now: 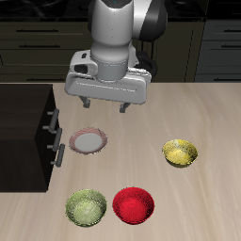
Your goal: Place the green bowl on the plate
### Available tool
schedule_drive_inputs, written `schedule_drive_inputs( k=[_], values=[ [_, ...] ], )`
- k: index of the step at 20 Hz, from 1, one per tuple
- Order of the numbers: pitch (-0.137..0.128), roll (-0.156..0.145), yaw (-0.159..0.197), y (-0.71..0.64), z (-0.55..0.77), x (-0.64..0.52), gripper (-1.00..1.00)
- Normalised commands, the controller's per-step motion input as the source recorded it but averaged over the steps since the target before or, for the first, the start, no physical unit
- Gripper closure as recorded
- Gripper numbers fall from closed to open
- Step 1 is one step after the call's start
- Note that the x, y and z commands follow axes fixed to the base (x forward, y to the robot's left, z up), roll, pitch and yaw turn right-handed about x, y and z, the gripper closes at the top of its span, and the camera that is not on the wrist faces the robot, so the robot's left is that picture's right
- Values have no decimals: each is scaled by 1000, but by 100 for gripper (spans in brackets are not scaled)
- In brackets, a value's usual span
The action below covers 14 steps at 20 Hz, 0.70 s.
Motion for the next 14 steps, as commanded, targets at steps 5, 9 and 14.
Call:
schedule_drive_inputs(
  k=[5, 9, 14],
  values=[
    [28, 5, -19, 17, -75, 171, -100],
    [5, 28, 14, 141, -48, 138, -100],
    [-19, -21, -6, 44, 48, 258, -100]
  ],
)
